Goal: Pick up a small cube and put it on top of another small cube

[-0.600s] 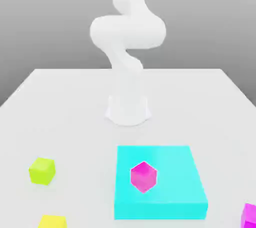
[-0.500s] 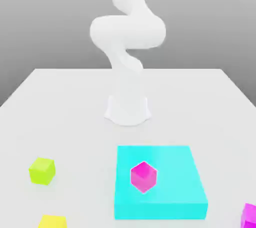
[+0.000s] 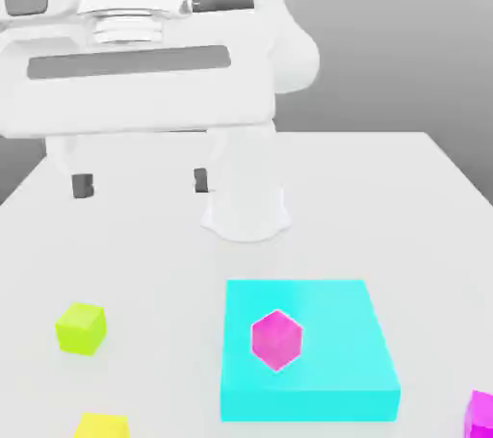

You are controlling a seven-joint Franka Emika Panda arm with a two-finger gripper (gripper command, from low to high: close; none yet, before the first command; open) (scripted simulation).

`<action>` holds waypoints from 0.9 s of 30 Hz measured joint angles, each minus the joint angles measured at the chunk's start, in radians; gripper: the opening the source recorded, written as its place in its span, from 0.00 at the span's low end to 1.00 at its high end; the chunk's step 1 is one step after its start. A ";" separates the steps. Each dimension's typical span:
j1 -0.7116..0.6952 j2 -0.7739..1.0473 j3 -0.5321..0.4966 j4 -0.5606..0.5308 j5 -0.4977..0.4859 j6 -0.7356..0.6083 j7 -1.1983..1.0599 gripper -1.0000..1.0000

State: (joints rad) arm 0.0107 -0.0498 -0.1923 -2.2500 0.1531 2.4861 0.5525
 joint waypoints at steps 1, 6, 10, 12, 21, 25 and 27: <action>-0.007 0.036 -0.003 0.002 0.007 0.009 -0.012 0.50; -0.040 0.215 -0.010 0.014 0.029 0.056 -0.061 0.50; -0.063 0.356 -0.021 0.022 0.028 0.095 -0.088 0.50; -0.075 0.425 -0.028 0.027 0.024 0.116 -0.098 0.50; -0.113 0.596 0.014 0.061 0.074 0.233 -0.140 0.00; -0.107 0.574 0.005 0.056 0.066 0.215 -0.135 0.00; -0.089 0.510 -0.018 0.041 0.045 0.166 -0.119 0.00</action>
State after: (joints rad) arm -0.0785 0.4599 -0.2098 -2.2089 0.1977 2.6519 0.4333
